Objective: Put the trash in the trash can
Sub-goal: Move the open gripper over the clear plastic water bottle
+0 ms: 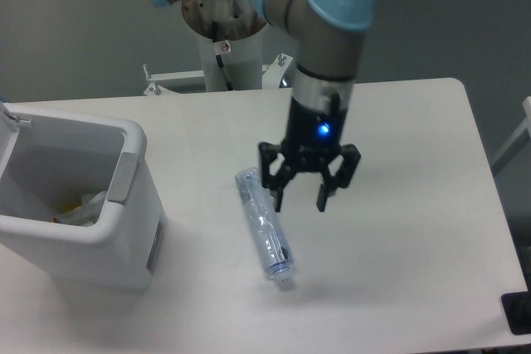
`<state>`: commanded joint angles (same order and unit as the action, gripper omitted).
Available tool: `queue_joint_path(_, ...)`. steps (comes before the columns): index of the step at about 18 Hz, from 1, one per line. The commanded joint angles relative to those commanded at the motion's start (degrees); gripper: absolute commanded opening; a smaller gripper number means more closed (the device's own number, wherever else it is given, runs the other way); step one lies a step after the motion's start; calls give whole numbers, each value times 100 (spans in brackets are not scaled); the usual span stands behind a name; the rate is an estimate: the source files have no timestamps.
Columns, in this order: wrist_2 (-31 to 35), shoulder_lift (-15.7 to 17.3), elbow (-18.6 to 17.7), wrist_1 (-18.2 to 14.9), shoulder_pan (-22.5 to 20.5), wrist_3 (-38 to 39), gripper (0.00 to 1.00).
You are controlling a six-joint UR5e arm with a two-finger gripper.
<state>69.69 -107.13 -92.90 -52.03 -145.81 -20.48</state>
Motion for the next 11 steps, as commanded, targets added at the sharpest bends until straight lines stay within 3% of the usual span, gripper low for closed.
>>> queue_joint_path(3, 291, -211, -61, 0, 26, -9, 100)
queue_joint_path(6, 300, -466, -62, 9, 123, 0, 100)
queue_joint_path(11, 309, -966, 315, -35, 263, 9, 100)
